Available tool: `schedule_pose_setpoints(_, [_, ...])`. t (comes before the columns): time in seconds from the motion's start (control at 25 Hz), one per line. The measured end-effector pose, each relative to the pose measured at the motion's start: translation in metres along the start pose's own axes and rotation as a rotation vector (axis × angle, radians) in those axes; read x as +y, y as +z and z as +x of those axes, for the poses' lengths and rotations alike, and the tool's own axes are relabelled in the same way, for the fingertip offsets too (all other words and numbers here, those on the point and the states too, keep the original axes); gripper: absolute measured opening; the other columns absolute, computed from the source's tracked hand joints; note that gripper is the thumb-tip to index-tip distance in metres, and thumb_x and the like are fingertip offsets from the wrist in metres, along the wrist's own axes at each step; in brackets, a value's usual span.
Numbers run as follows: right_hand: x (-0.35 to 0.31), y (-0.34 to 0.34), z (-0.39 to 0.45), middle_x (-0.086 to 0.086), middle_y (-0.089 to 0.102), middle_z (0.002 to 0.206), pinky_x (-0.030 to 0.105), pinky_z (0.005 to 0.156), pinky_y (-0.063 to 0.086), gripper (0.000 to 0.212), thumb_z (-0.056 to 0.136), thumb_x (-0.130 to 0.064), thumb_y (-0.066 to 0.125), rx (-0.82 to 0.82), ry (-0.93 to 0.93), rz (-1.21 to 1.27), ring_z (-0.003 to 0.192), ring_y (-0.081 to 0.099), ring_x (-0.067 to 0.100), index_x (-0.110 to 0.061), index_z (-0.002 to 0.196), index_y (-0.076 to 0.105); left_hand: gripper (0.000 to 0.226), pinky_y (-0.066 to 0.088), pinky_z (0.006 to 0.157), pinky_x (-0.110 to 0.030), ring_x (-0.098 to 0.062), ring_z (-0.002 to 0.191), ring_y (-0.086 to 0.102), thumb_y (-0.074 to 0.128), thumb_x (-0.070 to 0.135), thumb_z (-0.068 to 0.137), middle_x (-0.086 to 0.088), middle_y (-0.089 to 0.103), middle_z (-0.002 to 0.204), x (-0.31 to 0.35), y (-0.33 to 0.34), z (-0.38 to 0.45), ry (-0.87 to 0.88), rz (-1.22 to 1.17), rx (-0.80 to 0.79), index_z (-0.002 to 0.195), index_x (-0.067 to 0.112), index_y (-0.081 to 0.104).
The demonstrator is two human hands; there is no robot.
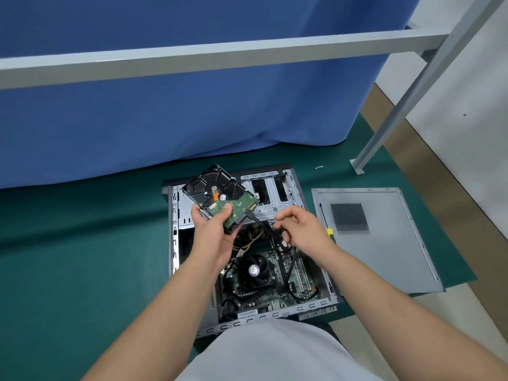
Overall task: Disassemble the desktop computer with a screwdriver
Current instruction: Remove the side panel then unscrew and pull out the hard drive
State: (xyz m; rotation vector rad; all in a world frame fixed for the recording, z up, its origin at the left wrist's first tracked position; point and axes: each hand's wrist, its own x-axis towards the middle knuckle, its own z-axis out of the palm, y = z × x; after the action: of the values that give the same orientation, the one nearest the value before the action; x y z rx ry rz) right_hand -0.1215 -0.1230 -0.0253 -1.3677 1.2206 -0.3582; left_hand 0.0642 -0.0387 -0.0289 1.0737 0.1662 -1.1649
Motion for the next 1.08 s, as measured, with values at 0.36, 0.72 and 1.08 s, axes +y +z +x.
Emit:
schedule_pose_setpoints(0.36, [-0.032, 0.030, -0.003, -0.012, 0.075, 0.083, 0.025, 0.070, 0.041, 0.031, 0.100, -0.047, 0.058, -0.035, -0.043, -0.192, 0.086, 0.067, 0.008, -0.027, 0.081, 0.074, 0.094, 0.060, 0.090, -0.050, -0.033, 0.106, 0.073, 0.070, 0.002, 0.093, -0.015, 0.067, 0.130, -0.004, 0.006, -0.008, 0.031, 0.062, -0.051, 0.151, 0.055, 0.020])
schedule_pose_setpoints(0.72, [-0.021, 0.036, -0.004, -0.008, 0.062, 0.060, 0.025, 0.079, 0.044, 0.022, 0.097, -0.027, 0.067, -0.024, 0.124, 0.184, 0.070, 0.058, 0.011, -0.016, 0.082, 0.078, 0.074, 0.062, 0.082, -0.040, -0.029, 0.100, 0.075, 0.067, 0.002, 0.096, -0.012, 0.072, 0.123, -0.010, 0.013, -0.014, 0.062, 0.185, -0.079, 0.147, 0.045, 0.032])
schedule_pose_setpoints(1.08, [-0.015, 0.033, 0.000, -0.008, 0.065, 0.061, 0.025, 0.081, 0.046, 0.018, 0.097, -0.022, 0.067, -0.039, 0.159, 0.202, 0.069, 0.058, 0.010, -0.010, 0.088, 0.078, 0.065, 0.063, 0.084, -0.040, -0.026, 0.098, 0.076, 0.066, 0.003, 0.097, -0.014, 0.068, 0.126, -0.016, 0.015, -0.019, 0.050, 0.208, -0.059, 0.142, 0.039, 0.035])
